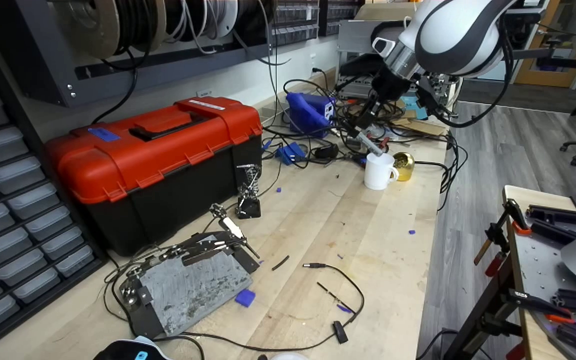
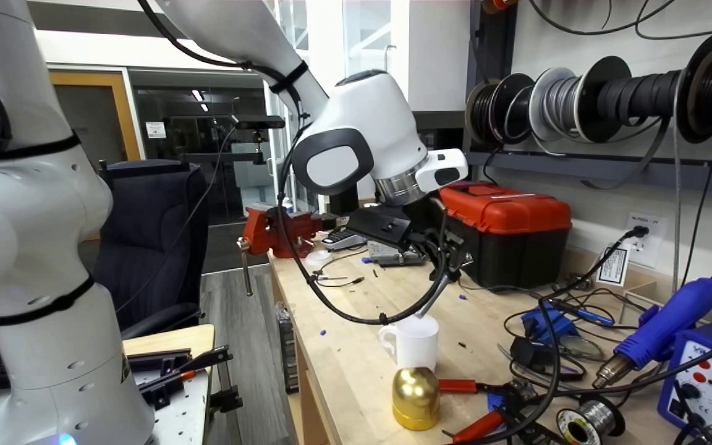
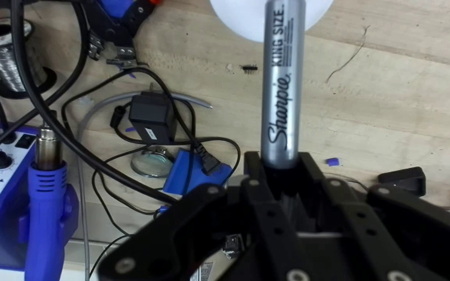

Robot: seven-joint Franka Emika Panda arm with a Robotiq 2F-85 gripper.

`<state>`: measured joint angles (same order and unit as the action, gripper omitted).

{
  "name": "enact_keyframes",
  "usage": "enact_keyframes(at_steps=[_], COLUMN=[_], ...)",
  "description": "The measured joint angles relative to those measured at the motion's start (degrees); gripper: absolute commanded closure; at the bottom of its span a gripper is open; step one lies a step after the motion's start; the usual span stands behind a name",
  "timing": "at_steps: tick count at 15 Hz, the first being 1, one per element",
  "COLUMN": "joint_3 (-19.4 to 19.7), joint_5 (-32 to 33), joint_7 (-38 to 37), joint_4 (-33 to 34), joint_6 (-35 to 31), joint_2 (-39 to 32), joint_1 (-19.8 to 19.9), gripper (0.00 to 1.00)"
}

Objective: Put the marker in the mug

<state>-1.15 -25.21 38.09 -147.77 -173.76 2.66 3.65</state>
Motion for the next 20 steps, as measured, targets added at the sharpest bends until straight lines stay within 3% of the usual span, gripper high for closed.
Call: enact_keyframes(at_steps=[5,6,7,11,20], joint_3=[-0.11,-0.26,-0.55,-1.66,-1.66], joint_5=[-1.04,-1.66,-2.39,-4.17,-4.33], joint_7=[0.0,0.0,0.0,0.0,0.0], joint_4=[-0.15,-0.22,-0.37,-0.68,-0.68], joint_6=[-6.83,-7.68,-8.27,-8.36,-8.36], joint_2=[-4.26,-4.83,-5.22,-5.47,-5.47], joint_1=[-0.04,-0.05,-0.05,-0.06,-0.05], gripper=[0.96,0.58,0.81,0.58,0.58])
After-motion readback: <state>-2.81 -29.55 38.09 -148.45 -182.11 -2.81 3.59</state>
